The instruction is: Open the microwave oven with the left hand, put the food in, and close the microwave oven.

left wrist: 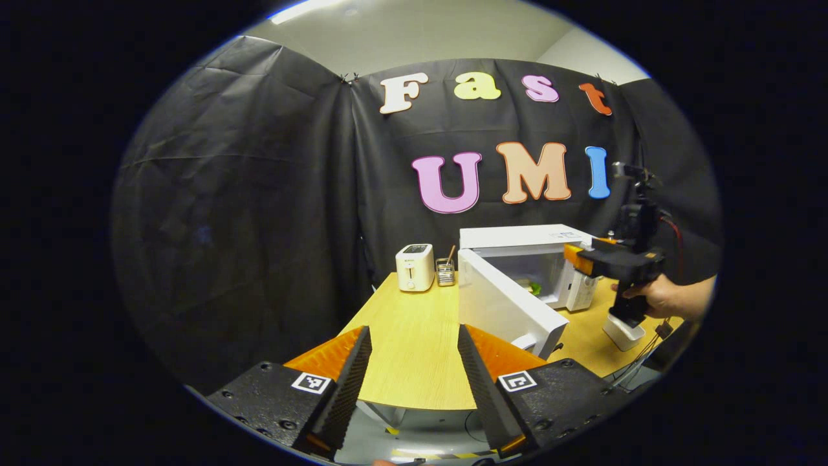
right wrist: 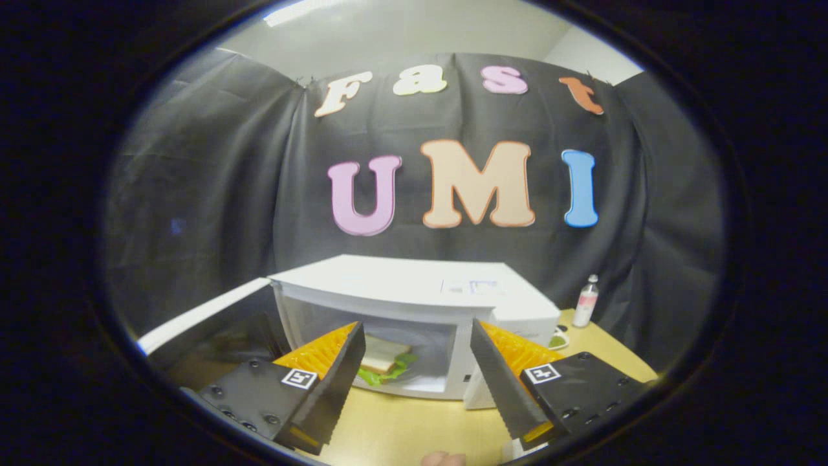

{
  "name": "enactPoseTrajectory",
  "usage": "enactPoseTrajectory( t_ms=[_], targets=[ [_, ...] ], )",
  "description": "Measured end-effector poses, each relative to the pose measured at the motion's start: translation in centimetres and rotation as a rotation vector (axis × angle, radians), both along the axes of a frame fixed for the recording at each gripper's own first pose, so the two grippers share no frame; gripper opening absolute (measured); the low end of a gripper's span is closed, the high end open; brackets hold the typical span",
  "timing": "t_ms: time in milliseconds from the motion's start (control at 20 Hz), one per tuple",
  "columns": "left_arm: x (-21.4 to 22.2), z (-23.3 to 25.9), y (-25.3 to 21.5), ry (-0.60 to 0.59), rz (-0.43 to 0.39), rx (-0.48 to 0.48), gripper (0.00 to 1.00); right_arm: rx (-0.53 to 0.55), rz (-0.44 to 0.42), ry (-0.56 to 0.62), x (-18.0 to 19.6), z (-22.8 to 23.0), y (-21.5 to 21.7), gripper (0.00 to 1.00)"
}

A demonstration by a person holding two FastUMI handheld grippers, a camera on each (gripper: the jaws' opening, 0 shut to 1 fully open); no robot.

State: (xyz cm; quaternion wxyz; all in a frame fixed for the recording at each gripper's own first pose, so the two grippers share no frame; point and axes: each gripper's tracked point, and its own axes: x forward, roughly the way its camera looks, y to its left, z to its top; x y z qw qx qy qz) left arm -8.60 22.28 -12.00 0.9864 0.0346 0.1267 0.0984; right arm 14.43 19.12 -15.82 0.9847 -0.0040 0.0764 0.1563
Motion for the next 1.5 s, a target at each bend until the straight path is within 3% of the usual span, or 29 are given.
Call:
enactPoseTrajectory(
  t_ms=[50,150,300,400,550,900,950,1000,1150,1200,1250,1400,1450,1500],
  targets=[
    [0.3,-0.2,-0.4,0.004,-0.018,-0.005,0.76,0.001,-0.005,-0.011,-0.9,1.0,-1.0,1.00],
    [1.0,-1.2,-1.5,0.024,-0.072,-0.020,0.51,-0.006,-0.022,-0.028,-2.9,2.6,-3.2,1.00],
    [2.4,-2.8,-1.6,0.045,-0.092,-0.005,0.00,0.008,-0.053,-0.016,-5.6,4.1,-6.2,0.92],
    [3.0,-4.6,-2.7,0.077,-0.122,-0.049,0.00,0.015,-0.084,-0.031,-6.8,5.5,-8.3,0.92],
    [3.3,-7.9,-1.9,0.143,-0.088,-0.068,0.00,-0.008,-0.129,-0.083,-8.0,7.7,-12.2,0.92],
    [3.4,-13.2,-2.8,0.268,-0.082,-0.117,0.00,0.010,-0.201,-0.113,-9.5,11.4,-16.5,0.92],
    [3.6,-13.3,-3.1,0.268,-0.090,-0.113,0.00,0.008,-0.203,-0.100,-9.9,11.2,-16.8,0.99],
    [3.8,-13.6,-3.4,0.272,-0.099,-0.112,0.00,0.009,-0.207,-0.088,-10.1,11.1,-17.2,0.92],
    [4.6,-14.4,-4.8,0.286,-0.120,-0.121,0.00,0.006,-0.214,-0.079,-10.7,11.6,-18.3,0.92],
    [4.8,-14.4,-5.3,0.287,-0.130,-0.126,0.00,-0.002,-0.213,-0.079,-10.8,11.7,-18.6,0.99],
    [5.0,-14.3,-6.1,0.284,-0.149,-0.127,0.00,-0.016,-0.213,-0.076,-10.9,11.6,-18.9,0.92],
    [5.5,-14.3,-7.4,0.285,-0.193,-0.083,0.00,-0.033,-0.227,-0.067,-11.1,11.8,-20.0,0.92],
    [5.5,-14.4,-8.1,0.286,-0.213,-0.085,0.00,-0.029,-0.231,-0.067,-11.1,11.9,-20.3,1.00],
    [5.6,-14.3,-8.9,0.285,-0.235,-0.090,0.00,-0.023,-0.231,-0.062,-11.2,11.9,-20.3,0.92]
  ],
)
